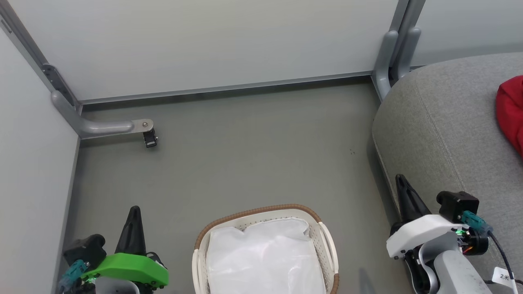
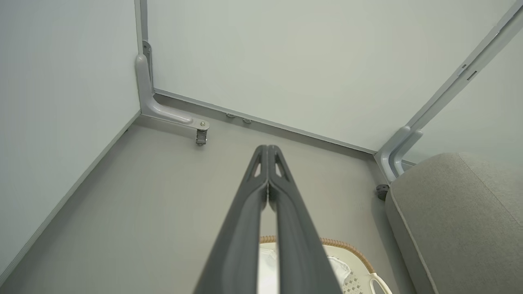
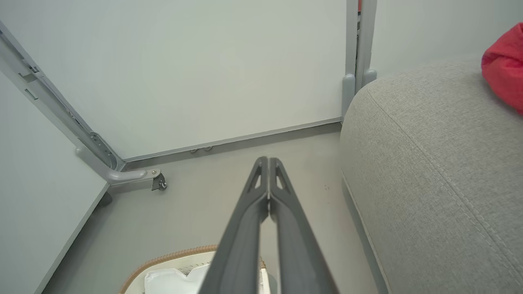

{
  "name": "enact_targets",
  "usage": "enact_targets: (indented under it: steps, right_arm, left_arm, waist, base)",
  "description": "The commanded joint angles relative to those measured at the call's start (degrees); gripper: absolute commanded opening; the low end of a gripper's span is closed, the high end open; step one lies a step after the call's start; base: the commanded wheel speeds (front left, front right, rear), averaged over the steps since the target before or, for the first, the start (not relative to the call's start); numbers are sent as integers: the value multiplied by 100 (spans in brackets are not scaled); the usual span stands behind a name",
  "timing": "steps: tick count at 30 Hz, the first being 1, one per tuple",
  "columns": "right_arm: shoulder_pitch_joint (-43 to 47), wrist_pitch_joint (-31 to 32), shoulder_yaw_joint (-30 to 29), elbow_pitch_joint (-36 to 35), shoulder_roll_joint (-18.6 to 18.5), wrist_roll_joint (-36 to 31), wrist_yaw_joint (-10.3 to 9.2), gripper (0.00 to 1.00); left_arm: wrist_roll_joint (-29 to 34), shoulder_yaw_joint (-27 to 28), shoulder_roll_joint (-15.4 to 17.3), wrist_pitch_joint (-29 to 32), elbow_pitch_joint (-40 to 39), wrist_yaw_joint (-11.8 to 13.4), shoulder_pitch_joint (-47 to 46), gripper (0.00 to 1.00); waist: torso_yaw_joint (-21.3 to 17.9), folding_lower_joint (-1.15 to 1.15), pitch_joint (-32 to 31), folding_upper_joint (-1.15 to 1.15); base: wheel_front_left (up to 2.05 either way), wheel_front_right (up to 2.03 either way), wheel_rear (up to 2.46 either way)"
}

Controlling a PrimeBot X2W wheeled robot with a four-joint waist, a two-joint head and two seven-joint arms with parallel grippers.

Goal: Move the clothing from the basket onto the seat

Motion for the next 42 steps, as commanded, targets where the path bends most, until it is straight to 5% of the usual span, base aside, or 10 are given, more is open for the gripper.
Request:
enact_targets:
  steps: [1,42]
  right_arm:
    - [-62,61,-50,-134,-22,249,0,0]
    - [281,962,-417,-646,-41,3721,-3,0]
  left_arm:
    - [-220,56,16,48,-135,0,-71,0]
    - [-3330,427,22,978,-562,0,-93,0]
  waist:
    - [2,0,-4,0]
    - [59,0,-126,0]
  base:
    - [0,0,0]
    - [0,0,0]
